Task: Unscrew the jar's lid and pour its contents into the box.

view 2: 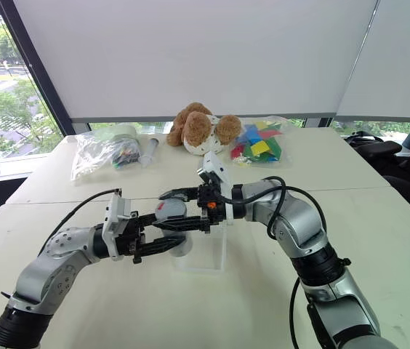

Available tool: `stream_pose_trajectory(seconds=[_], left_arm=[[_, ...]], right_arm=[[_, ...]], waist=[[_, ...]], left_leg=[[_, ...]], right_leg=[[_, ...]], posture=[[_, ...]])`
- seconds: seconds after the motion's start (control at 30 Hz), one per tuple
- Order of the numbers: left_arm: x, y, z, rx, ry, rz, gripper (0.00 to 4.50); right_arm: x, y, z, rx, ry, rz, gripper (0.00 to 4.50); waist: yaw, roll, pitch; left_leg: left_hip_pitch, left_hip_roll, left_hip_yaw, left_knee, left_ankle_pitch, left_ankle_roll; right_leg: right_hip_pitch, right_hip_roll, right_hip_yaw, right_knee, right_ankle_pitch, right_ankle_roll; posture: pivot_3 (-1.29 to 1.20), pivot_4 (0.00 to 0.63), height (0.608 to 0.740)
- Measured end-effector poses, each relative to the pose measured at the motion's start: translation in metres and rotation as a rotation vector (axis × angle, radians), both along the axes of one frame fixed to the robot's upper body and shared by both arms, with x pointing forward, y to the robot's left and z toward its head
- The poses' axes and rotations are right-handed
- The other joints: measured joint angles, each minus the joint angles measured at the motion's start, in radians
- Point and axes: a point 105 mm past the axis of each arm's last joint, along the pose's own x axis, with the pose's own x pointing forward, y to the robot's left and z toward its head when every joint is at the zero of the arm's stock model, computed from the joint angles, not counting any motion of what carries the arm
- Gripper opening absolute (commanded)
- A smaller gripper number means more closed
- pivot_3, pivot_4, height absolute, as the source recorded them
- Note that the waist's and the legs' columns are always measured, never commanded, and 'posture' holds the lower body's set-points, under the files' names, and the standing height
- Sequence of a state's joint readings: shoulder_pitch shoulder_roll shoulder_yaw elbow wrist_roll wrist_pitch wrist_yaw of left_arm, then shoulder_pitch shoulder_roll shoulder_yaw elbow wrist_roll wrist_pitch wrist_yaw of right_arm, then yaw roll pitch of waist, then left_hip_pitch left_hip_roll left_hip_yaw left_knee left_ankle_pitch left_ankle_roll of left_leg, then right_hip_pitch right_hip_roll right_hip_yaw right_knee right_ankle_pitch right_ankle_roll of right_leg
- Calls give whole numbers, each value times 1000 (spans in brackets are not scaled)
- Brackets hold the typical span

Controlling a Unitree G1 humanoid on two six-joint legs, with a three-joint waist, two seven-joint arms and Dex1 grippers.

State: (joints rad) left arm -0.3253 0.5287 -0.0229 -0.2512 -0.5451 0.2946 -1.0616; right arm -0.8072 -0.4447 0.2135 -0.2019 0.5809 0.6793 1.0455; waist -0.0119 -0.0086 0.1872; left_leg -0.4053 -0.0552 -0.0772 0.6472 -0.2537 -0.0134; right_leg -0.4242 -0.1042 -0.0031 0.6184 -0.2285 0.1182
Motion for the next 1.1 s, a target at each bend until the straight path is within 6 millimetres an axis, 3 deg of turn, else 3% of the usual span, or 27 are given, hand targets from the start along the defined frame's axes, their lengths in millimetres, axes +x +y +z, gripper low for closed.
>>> stream_pose_trajectory(seconds=[0.1,0.17,0.3,0.4,0.5,0.6,0.67,0.73,0.93,1.0,1.1], left_arm=[[-3,-2,5,-13,-21,-16,2123],[-6,-3,7,-5,-39,-25,2123],[-5,2,2,5,-15,-9,2123],[-3,8,6,-3,-23,16,2123],[-3,14,9,-9,-29,33,2123],[-1,19,10,-15,-27,58,2123],[-1,23,10,-13,-25,66,2123],[-2,24,10,-8,-23,64,2123],[3,25,12,-16,-17,63,2123],[5,26,13,-18,-19,65,2123],[8,26,17,-23,-27,70,2123]], right_arm=[[-5,-1,7,67,72,39,2334],[-12,-5,25,212,161,106,2334],[-13,-35,52,370,207,82,2334],[3,-69,27,330,196,-111,2334],[21,-112,-11,246,111,-347,2334],[35,-169,-50,171,57,-596,2334],[36,-214,-82,121,40,-766,2334],[33,-244,-107,81,24,-879,2334],[28,-283,-144,20,-2,-1036,2334],[28,-286,-153,28,40,-1054,3373],[31,-287,-157,44,71,-1055,4418]], waist=[[0,0,0],[0,0,0],[4,0,0],[12,0,-1],[16,0,-1],[20,0,-1],[22,-1,-1],[21,0,-1],[-3,0,0],[-5,1,0],[-3,1,0]], left_leg=[[-1,0,0,0,0,0],[-1,0,-1,0,0,0],[-1,0,-1,0,0,0],[-1,0,0,1,0,0],[-1,0,1,1,0,0],[-1,-1,3,1,0,0],[-1,0,3,1,0,0],[1,-1,5,1,1,0],[8,1,8,0,1,0],[12,1,8,-1,0,0],[15,2,7,-1,0,0]], right_leg=[[-1,0,0,1,0,0],[-1,0,0,1,1,-1],[0,0,0,0,1,-1],[0,0,0,-1,1,-1],[0,0,0,-1,1,-1],[0,0,0,0,1,-1],[1,1,0,0,1,-1],[1,1,1,1,1,-1],[6,2,3,1,1,-1],[10,2,4,0,1,-1],[15,2,4,-2,1,-2]], posture=[[0,150,740],[0,150,740],[0,150,740],[0,150,740],[0,150,740],[0,150,740],[0,150,740],[0,150,740],[0,150,740],[0,150,740],[0,150,740]])
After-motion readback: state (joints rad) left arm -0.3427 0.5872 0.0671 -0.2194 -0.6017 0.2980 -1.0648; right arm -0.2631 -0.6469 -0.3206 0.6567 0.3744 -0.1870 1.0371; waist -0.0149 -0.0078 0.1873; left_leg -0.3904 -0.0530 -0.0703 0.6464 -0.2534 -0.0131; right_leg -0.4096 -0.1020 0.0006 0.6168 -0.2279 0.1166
